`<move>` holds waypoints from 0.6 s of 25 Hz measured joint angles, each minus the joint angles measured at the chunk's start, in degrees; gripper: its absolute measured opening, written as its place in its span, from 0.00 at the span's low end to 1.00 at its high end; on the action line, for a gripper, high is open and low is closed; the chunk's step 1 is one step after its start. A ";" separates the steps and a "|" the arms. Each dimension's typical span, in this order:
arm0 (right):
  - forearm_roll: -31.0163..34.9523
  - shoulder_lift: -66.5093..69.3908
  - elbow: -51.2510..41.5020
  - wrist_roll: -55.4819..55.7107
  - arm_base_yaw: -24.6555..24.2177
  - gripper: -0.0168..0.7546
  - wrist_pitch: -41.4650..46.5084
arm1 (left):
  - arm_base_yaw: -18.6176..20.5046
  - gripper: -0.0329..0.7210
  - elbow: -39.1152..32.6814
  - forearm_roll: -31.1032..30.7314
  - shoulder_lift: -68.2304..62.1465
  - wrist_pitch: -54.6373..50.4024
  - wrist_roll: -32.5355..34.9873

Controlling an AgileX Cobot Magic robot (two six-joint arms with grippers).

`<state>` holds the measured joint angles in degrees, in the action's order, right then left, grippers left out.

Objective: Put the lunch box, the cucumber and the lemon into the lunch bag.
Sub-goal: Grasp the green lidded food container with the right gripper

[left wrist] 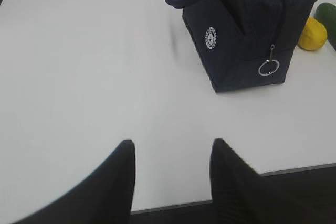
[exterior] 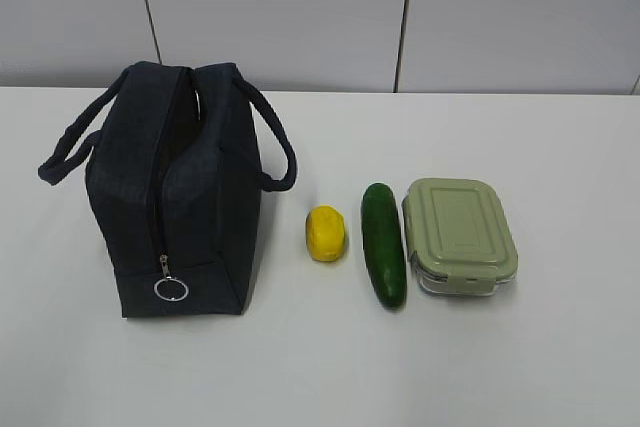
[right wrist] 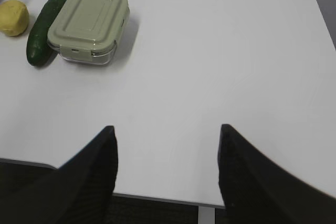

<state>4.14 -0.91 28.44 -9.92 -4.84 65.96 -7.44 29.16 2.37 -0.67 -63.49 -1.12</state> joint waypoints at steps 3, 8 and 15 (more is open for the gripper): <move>0.00 0.00 0.00 0.00 0.00 0.61 0.00 | 0.00 0.47 0.00 0.00 0.00 0.00 0.00; 0.00 0.00 0.00 0.00 0.00 0.61 0.00 | 0.00 0.47 0.00 0.00 0.00 0.00 0.00; 0.00 0.00 0.00 0.00 0.00 0.61 0.00 | 0.00 0.47 0.00 0.00 0.00 0.00 0.00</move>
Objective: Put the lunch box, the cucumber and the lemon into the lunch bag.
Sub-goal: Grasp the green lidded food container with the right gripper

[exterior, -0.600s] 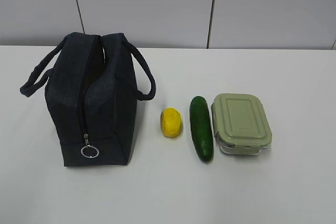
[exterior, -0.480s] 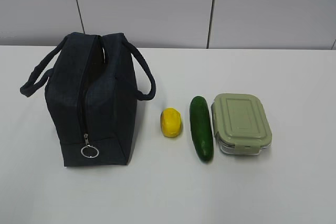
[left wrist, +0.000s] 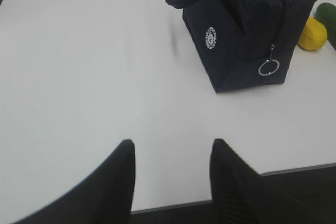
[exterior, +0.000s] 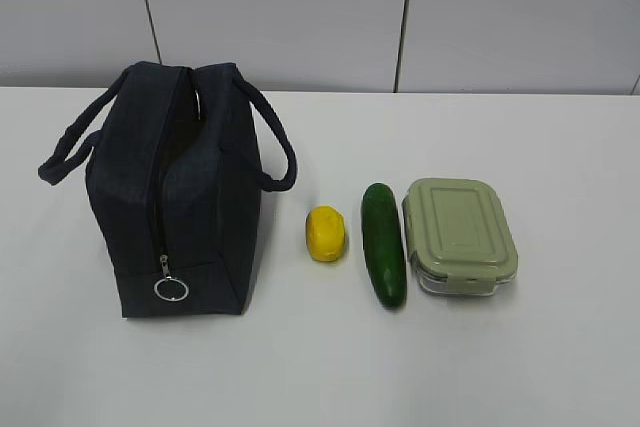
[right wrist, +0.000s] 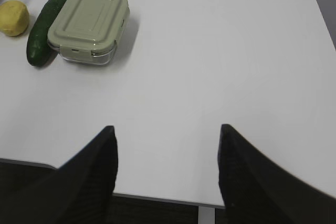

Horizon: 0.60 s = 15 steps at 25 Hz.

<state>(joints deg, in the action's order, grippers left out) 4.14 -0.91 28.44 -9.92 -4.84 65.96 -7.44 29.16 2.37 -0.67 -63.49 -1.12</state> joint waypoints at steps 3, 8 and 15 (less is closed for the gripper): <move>0.00 0.00 0.00 0.00 0.00 0.61 0.00 | 0.00 0.47 0.00 0.00 0.00 0.00 0.00; 0.00 0.00 0.00 0.00 0.00 0.61 0.00 | 0.00 0.47 0.00 0.00 0.00 0.00 0.00; -0.11 0.00 0.00 0.00 0.00 0.61 0.00 | 0.00 0.47 0.00 0.00 0.00 0.00 0.00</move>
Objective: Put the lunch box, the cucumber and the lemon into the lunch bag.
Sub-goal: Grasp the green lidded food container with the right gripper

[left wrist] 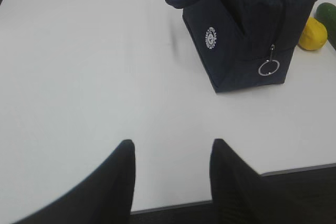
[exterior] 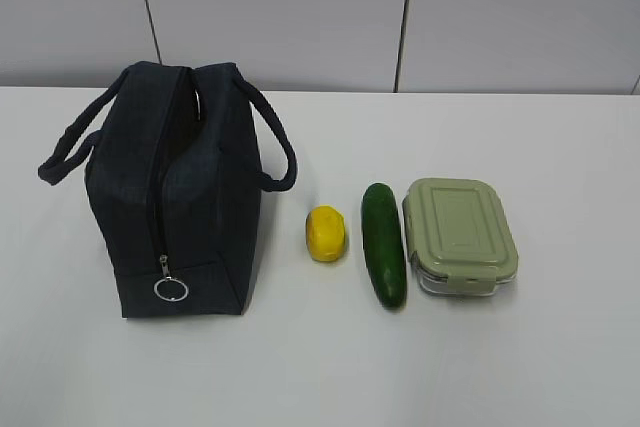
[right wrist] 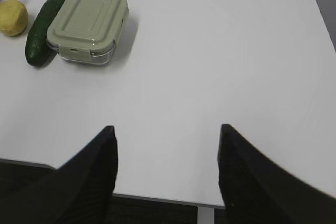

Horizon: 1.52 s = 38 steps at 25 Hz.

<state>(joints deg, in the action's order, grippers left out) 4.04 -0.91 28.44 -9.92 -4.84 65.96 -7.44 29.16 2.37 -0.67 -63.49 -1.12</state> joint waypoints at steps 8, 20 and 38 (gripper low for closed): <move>0.00 0.00 0.00 0.00 0.00 0.61 -0.10 | 0.00 0.47 0.00 0.00 0.00 0.00 0.00; -0.26 20.13 1.00 9.37 0.00 0.61 -0.34 | 0.00 0.47 0.00 0.00 0.00 0.00 0.00; 19.52 66.84 19.73 -2.66 0.00 0.61 -5.82 | 0.00 0.47 0.00 0.00 0.00 0.00 0.00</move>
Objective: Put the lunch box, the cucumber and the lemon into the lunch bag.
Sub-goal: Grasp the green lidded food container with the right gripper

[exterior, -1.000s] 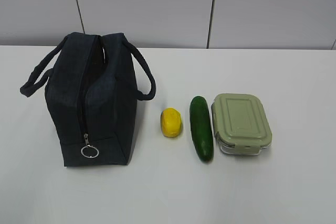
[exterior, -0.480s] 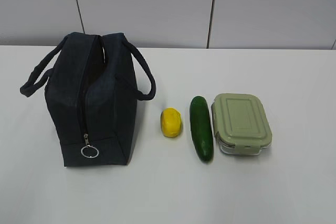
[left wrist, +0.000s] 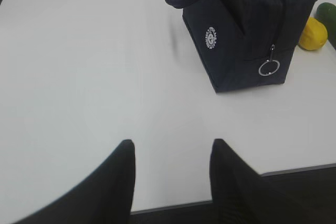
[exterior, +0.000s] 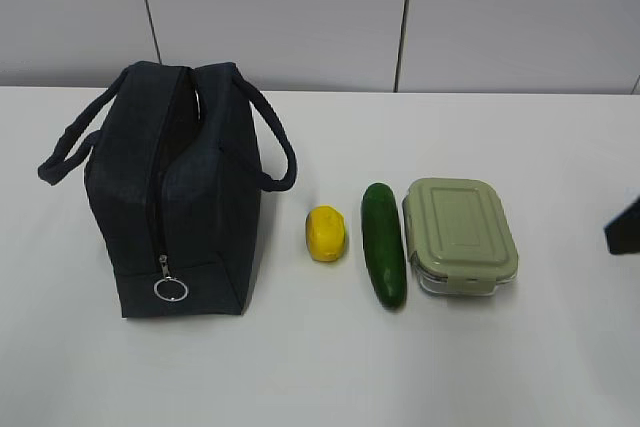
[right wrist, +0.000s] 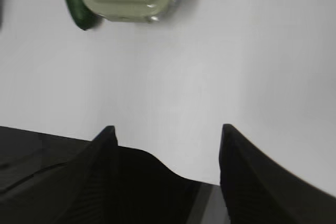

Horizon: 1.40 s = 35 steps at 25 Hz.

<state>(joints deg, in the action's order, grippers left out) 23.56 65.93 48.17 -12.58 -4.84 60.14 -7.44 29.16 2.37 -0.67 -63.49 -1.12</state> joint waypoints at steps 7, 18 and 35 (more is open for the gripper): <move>15.93 13.27 7.17 -12.81 0.00 0.61 1.92 | 0.00 0.47 0.00 0.00 0.00 0.00 0.00; 39.12 26.00 7.69 -35.81 -12.23 0.61 7.80 | 0.00 0.47 0.00 0.00 0.00 0.00 0.00; 42.04 36.37 7.90 -52.13 -15.84 0.61 7.35 | 0.00 0.47 0.00 0.00 0.00 0.00 0.00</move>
<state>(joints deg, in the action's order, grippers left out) 65.60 102.30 56.07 -64.71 -20.68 67.49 -7.44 29.16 2.37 -0.67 -63.49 -1.12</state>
